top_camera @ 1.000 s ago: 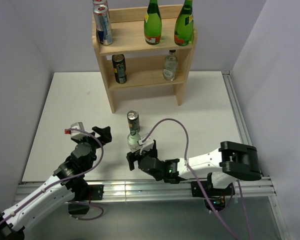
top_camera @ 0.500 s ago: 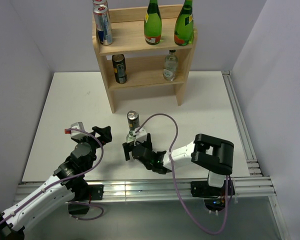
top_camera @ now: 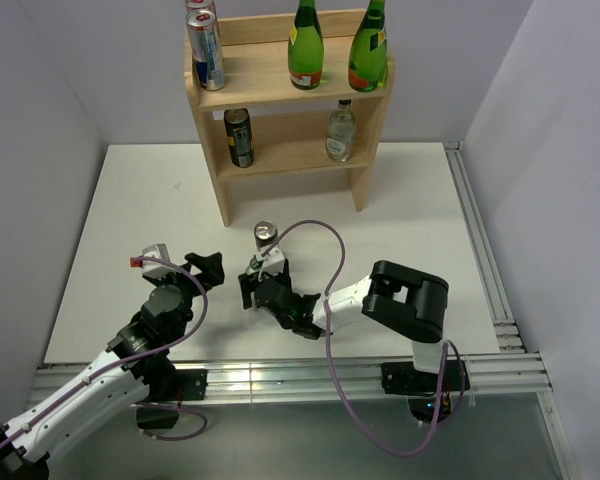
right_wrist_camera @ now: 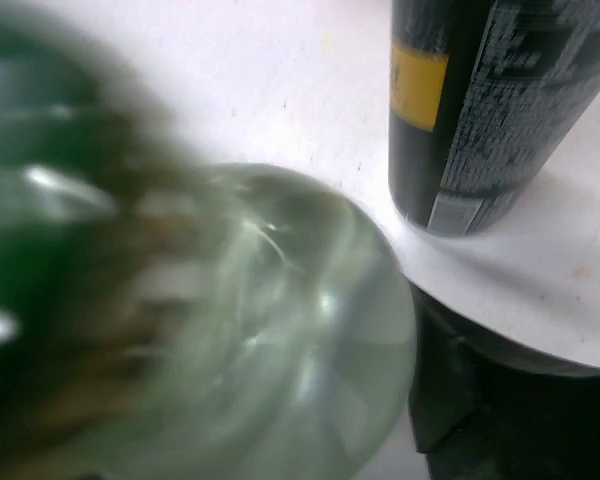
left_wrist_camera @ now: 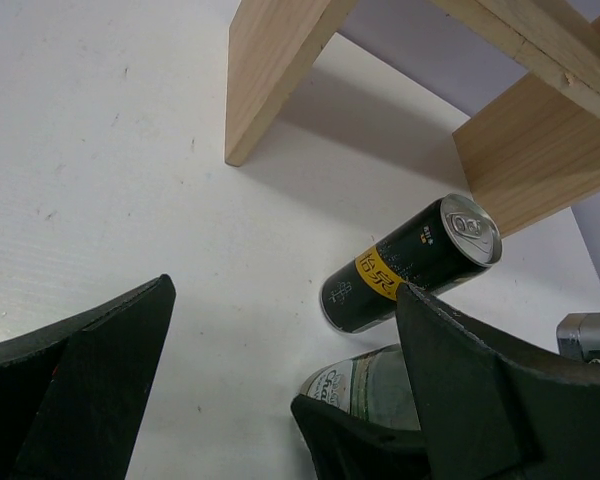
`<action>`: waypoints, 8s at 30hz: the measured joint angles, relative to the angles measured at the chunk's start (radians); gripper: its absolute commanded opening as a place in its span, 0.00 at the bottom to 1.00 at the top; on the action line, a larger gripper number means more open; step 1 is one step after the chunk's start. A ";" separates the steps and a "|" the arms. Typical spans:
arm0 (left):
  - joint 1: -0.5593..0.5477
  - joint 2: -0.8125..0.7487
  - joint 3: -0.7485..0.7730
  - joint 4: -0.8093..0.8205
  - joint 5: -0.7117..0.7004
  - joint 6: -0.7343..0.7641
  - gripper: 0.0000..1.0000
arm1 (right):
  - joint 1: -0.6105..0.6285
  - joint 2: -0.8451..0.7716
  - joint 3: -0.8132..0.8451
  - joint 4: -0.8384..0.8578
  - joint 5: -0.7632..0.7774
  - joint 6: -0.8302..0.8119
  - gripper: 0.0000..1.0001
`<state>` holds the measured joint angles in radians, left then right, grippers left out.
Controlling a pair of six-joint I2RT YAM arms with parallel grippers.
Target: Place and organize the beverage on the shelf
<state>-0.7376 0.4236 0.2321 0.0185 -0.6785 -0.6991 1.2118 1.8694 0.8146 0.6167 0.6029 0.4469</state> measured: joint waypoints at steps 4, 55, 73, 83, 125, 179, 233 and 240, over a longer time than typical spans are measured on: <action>0.000 0.006 0.000 0.000 0.001 0.000 0.99 | -0.010 0.016 0.011 0.027 0.008 -0.001 0.34; 0.000 0.021 0.000 0.002 0.001 0.004 0.99 | -0.491 -0.128 0.713 -0.560 -0.109 -0.373 0.00; 0.000 0.019 0.000 0.002 0.005 0.004 0.99 | -0.538 -0.049 0.782 -0.587 -0.078 -0.395 0.00; 0.000 0.019 0.000 0.002 0.009 0.004 0.99 | -0.543 -0.043 0.782 -0.568 -0.035 -0.405 0.00; 0.000 0.019 0.000 0.004 0.010 0.004 0.99 | -0.589 -0.031 0.714 -0.393 0.062 -0.312 0.97; -0.006 0.295 -0.009 0.275 0.188 0.086 0.99 | -0.241 -0.713 -0.014 -0.400 0.098 -0.060 1.00; -0.096 1.300 0.726 0.544 -0.097 0.481 0.00 | -0.101 -1.363 -0.424 -0.768 0.235 0.212 0.90; -0.042 1.278 1.025 0.387 -0.051 0.523 0.00 | -0.101 -1.361 -0.425 -0.768 0.235 0.214 0.89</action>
<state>-0.7795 1.7016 1.2572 0.4057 -0.7300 -0.1764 1.1103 0.5083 0.3901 -0.1513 0.8375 0.6609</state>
